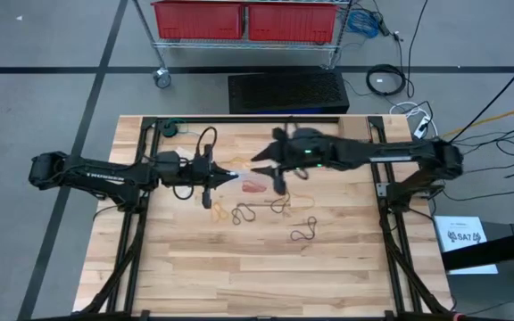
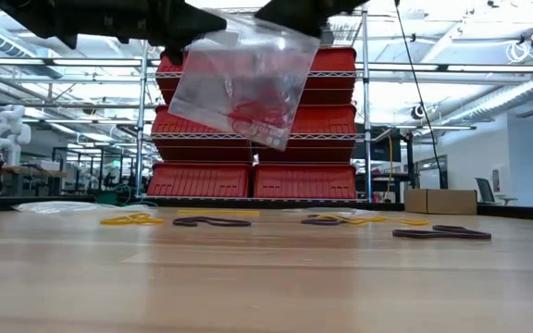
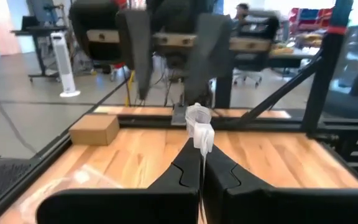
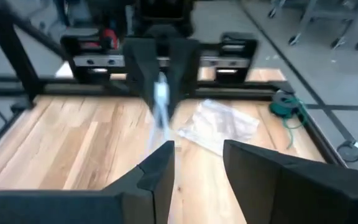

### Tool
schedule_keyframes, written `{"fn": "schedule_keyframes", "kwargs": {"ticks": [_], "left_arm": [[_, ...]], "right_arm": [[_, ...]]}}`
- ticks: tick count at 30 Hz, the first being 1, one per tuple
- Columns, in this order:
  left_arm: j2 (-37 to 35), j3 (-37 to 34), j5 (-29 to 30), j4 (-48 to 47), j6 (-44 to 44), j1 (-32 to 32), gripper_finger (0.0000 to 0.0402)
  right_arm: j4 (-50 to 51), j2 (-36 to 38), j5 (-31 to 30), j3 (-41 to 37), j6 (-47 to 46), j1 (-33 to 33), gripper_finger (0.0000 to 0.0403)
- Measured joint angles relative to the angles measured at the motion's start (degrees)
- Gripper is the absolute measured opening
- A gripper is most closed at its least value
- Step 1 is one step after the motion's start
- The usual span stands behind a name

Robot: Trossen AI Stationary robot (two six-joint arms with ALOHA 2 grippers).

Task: Sort rubber bands
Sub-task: Close the zip bag

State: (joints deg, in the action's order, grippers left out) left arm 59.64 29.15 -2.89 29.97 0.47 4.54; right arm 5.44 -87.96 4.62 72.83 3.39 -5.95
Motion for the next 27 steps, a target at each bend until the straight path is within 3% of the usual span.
{"fn": "schedule_keyframes", "kwargs": {"ticks": [7, 19, 23, 27], "left_arm": [[0.0, 0.0, 2.47, -3.26, 0.02, 0.0, 0.0], [0.0, 0.0, 3.78, -3.54, 0.46, 0.0, 0.0], [0.0, 0.0, 3.98, -3.44, 0.44, 0.02, 0.0], [0.0, 0.0, 4.13, -3.56, 0.44, 0.0, 0.0]], "right_arm": [[7.64, -7.67, 0.28, 11.7, 2.02, 1.26, 0.0132], [9.58, -12.86, 1.41, 15.72, 1.69, 1.2, 0.0131], [9.3, -13.09, 1.4, 15.74, 1.63, 1.19, 0.011], [9.39, -13.05, 1.14, 15.76, 1.67, 1.02, 0.006]]}}
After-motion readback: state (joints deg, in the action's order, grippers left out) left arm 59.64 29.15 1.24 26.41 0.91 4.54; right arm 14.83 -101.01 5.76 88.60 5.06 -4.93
